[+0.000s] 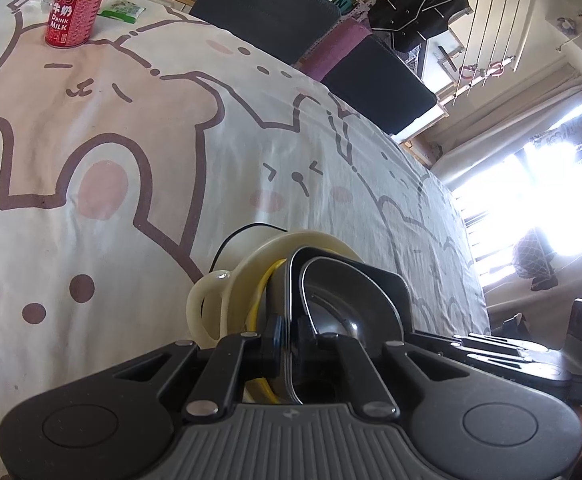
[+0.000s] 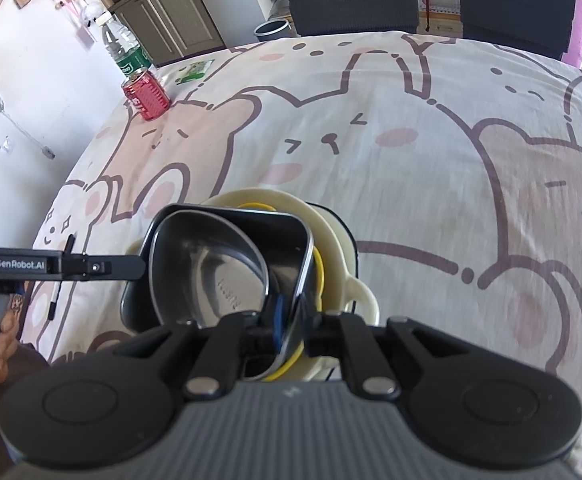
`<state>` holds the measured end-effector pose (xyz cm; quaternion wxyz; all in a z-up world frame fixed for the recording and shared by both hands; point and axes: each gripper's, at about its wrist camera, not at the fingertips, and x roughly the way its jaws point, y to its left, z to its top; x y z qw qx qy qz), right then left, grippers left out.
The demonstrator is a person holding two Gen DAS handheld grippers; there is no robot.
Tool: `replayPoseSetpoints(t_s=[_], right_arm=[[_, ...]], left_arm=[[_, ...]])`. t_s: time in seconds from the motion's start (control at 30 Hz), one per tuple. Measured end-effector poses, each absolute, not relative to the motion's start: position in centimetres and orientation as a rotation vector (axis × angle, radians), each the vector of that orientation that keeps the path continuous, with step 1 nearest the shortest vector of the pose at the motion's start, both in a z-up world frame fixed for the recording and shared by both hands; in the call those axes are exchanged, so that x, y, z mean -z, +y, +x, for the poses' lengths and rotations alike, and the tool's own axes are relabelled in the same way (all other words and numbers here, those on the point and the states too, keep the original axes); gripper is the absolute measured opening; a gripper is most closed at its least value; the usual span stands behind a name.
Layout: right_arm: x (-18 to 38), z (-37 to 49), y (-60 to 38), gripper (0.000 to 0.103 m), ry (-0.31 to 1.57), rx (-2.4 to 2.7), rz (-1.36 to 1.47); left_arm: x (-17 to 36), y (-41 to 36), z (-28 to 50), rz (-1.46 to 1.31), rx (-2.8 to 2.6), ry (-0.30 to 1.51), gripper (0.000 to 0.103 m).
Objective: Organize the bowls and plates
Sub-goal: 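Lower the steel tray onto the cream and yellow plate stack, then open both grippers to release the steel tray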
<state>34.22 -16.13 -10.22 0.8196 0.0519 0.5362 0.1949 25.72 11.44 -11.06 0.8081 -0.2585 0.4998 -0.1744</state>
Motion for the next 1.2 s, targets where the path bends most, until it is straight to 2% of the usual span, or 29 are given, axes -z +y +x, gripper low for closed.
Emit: replayPoseSetpoints(t_s=[0.1,0.17,0.2,0.3,0.37,0.43,0.47,0.6,0.73,0.8,0.9,1.1,1.2], right_arm=[[10.1,34.2,-16.2,0.014,1.140,-0.417,0.107],[9.8,34.1,-16.3,0.015,1.132,-0.420,0.114],[9.6,34.0,-16.4,0.019,1.127,-0.424,0.117],[9.0,33.8,-16.8,0.028,1.105,-0.429,0.120],[8.6,33.7,-17.1,0.034,1.082,-0.429,0.121],[8.1,33.7,-17.8,0.039,1.060,-0.426,0.136],[7.9,33.7,-18.2,0.042,1.050,-0.422,0.147],[6.9,33.5,-19.6,0.054,0.995,-0.392,0.146],[5.6,32.7,-21.2,0.067,0.933,-0.389,0.166],[5.0,32.1,-21.8,0.076,0.899,-0.388,0.167],[4.0,31.2,-22.4,0.084,0.830,-0.386,0.160],[2.8,29.8,-22.3,0.098,0.733,-0.391,0.104],[2.8,29.4,-21.8,0.101,0.732,-0.380,0.083]], left_arm=[[10.7,11.6,25.6,-0.552,0.373,1.059,0.009],[10.4,11.7,25.4,-0.550,0.374,1.052,0.013],[10.2,11.8,25.4,-0.547,0.374,1.047,0.018],[9.6,12.1,25.1,-0.543,0.371,1.029,0.022],[9.2,12.2,24.9,-0.533,0.361,1.016,0.029],[8.7,12.2,24.7,-0.514,0.354,0.999,0.044],[8.4,12.3,24.6,-0.504,0.350,0.990,0.047],[6.6,11.8,24.2,-0.462,0.339,0.935,0.079],[4.8,10.8,23.6,-0.369,0.344,0.870,0.097],[4.3,10.4,23.3,-0.348,0.341,0.849,0.102],[3.7,9.8,22.8,-0.294,0.300,0.821,0.103],[3.4,9.3,22.1,-0.267,0.269,0.830,0.103],[2.9,8.7,21.4,-0.224,0.252,0.838,0.103]])
